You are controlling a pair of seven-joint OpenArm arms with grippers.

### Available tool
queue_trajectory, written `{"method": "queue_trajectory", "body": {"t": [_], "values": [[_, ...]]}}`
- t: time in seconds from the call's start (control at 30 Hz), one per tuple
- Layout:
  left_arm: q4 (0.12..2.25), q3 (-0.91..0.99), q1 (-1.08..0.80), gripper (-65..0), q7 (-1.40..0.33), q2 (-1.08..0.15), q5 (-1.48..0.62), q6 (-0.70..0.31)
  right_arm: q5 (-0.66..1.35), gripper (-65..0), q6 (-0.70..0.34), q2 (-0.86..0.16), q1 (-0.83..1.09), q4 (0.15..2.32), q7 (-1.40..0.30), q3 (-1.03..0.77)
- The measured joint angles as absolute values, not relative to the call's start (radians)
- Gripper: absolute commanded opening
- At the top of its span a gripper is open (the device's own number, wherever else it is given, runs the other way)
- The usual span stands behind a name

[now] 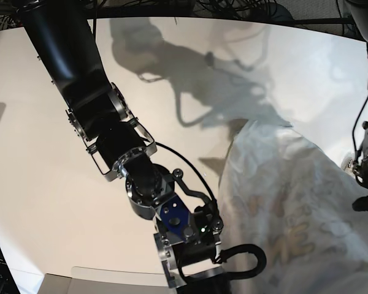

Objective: Layout the t-shirt on the table in an organized manner, then fold the t-shirt properly

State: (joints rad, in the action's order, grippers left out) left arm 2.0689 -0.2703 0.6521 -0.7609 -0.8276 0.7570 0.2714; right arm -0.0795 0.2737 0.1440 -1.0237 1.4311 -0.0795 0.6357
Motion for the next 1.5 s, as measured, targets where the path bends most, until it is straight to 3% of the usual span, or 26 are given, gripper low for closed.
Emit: {"method": "queue_trajectory", "body": {"t": [0.17,0.67,0.9,1.13,1.33,1.5], "values": [[2.069,-0.270,0.712,-65.0,-0.779,-0.890,0.695,0.272,-0.081,-65.0,0.266,0.156,-1.058,1.435,-0.066,0.638],[2.070,-0.270,0.774,-65.0,-0.775,-0.916,0.669,0.272,-0.043,-65.0,0.274,0.153,-1.104,1.439,-0.020,0.637],[2.070,-0.262,0.626,-65.0,-0.782,-0.879,0.664,0.263,0.045,-65.0,0.268,0.148,-0.900,1.468,-0.036,0.638],[2.071,-0.167,0.542,-65.0,-0.774,-0.859,0.665,0.262,0.051,-65.0,0.270,0.150,-0.841,1.471,-0.031,0.645],[2.071,-0.063,0.457,-65.0,-0.775,-0.857,0.659,0.262,0.058,-65.0,0.265,0.148,-0.866,1.387,-0.029,0.746],[2.070,-0.017,0.444,-65.0,-0.781,-0.856,0.662,0.267,0.284,-65.0,0.262,0.151,-0.992,1.321,0.059,0.788]]}}
